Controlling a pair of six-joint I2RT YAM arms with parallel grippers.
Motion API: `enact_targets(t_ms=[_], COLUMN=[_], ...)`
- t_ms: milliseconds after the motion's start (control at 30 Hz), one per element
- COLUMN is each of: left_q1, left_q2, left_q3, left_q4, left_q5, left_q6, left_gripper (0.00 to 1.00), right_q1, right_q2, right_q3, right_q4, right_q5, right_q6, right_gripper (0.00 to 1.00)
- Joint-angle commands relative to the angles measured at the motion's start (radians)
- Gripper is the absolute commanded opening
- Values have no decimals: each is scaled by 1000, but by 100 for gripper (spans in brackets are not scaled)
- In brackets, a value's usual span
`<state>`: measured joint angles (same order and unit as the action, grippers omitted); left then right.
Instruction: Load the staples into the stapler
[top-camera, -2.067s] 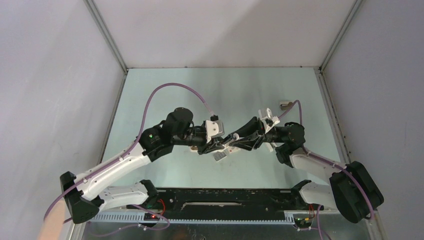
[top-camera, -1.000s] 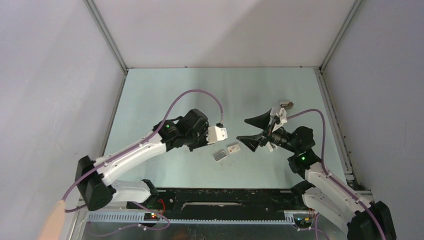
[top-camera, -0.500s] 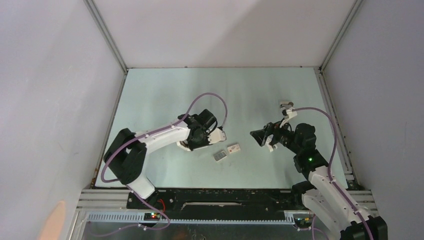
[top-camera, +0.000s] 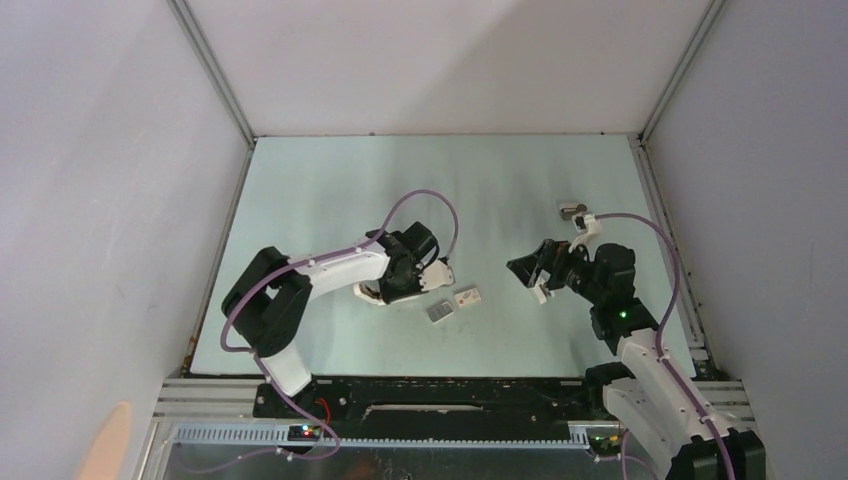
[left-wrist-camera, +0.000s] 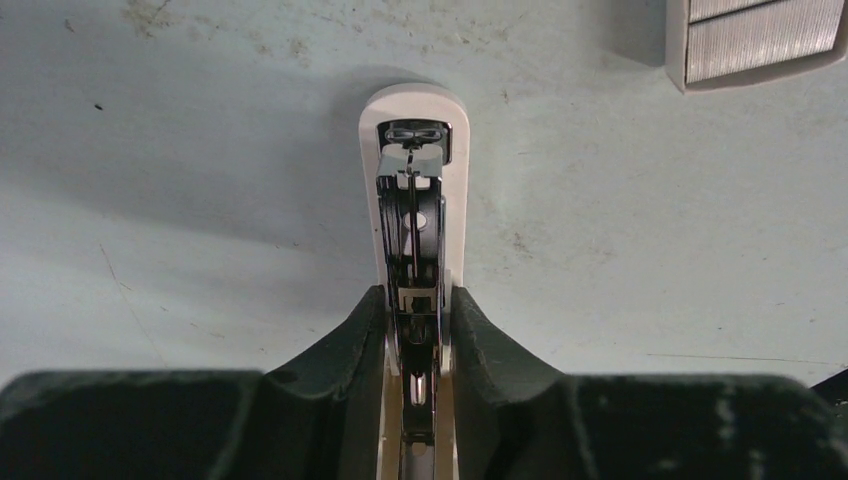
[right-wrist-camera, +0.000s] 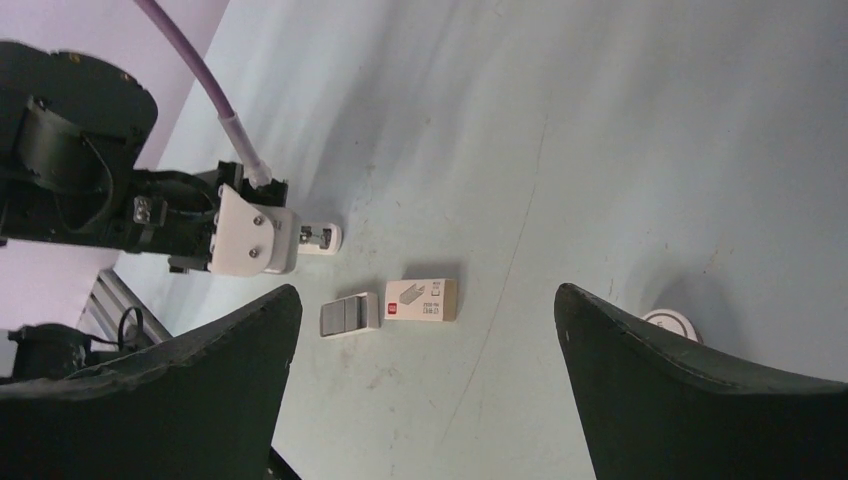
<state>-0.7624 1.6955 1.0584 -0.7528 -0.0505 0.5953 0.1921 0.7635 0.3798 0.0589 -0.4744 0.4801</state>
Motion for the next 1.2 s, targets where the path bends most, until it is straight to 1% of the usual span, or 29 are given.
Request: enact_targets(t_ms=[0,233,400,533,667,800,933,1033,1100,1167], left_q1=[2,-7,-14,-20,-21,-19,-9,4,10,14], left_q2=[12,-17,-73,-188,-338,-492,-642,-738,-801,-857], left_q3=[-2,7,18,32,47,51,21,-21,-52,-83], left_q4=[16,11,8,37,79,114,150,167,177,192], left_q5=[-15,-21,-20,-44,-60,-157,-279,-330,-349,-362], left_q6=[10,-10,-38,-92,-169,-270,-375,-457,-497,-527], left_gripper=[32,51,57,61,64,71,77,86,99,100], right_q1=[-34,-85,-87,-85,-84,-75,-55,-47,-49,-51], right_q2=[-3,11,12,15,23,58,134,195,225,256], right_q3=[5,5,39,75,99,115,141,166,180,192], right_q4=[-2,-40,-174,-279,-344,-373,-398,-422,-424,-420], right_q5=[-2,-75,17,121,221,269,311,356,371,373], right_q6=[80,42,13,-7,-10,-11,-12,-21,-30,-48], right_gripper=[99,99,99,98,96,92,86,82,80,79])
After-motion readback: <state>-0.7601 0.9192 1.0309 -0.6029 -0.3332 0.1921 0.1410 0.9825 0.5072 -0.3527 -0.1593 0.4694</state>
